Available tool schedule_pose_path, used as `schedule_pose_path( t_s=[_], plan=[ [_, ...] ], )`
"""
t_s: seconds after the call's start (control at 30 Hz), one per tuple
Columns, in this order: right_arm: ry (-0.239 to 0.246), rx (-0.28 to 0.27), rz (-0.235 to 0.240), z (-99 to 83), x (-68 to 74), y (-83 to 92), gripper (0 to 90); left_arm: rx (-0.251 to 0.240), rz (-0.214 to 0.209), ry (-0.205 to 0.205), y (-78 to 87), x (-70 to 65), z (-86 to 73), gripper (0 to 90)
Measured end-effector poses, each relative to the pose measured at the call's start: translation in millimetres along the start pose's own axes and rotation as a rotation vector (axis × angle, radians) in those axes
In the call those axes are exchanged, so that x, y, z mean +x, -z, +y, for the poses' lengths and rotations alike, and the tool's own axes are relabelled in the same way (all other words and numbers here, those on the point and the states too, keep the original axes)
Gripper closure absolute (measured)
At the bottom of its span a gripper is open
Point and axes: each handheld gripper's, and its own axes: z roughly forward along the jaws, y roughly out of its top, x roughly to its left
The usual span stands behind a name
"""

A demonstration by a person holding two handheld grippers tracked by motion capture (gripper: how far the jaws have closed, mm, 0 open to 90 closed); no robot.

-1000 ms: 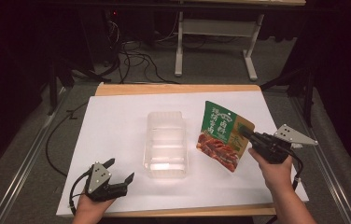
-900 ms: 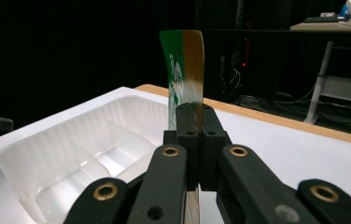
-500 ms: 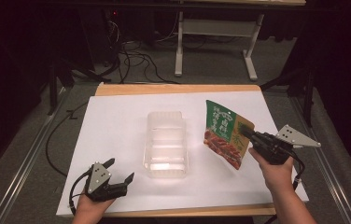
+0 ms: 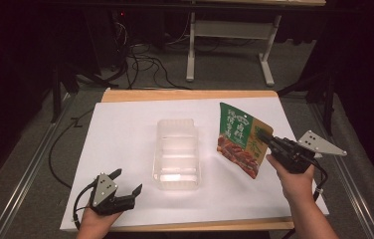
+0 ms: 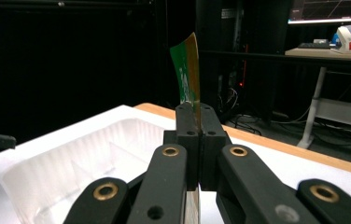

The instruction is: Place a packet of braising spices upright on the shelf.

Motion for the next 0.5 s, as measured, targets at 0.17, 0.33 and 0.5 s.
schedule_pose_path(
  t_s=[0.17,0.33,0.5],
  plan=[
    [0.003,-0.01,0.01,4.0,0.1,-0.5,90.0,0.001,0.001,-0.001,0.2,0.2,-0.2,16.2],
    [0.007,-0.011,0.026,8.7,3.3,-5.6,90.0,0.0,-0.001,0.003,0.8,1.1,-0.5,16.2],
    [0.016,-0.019,0.049,14.8,5.4,-14.3,90.0,-0.008,0.003,0.005,2.3,1.8,-0.4,16.2]
  ],
)
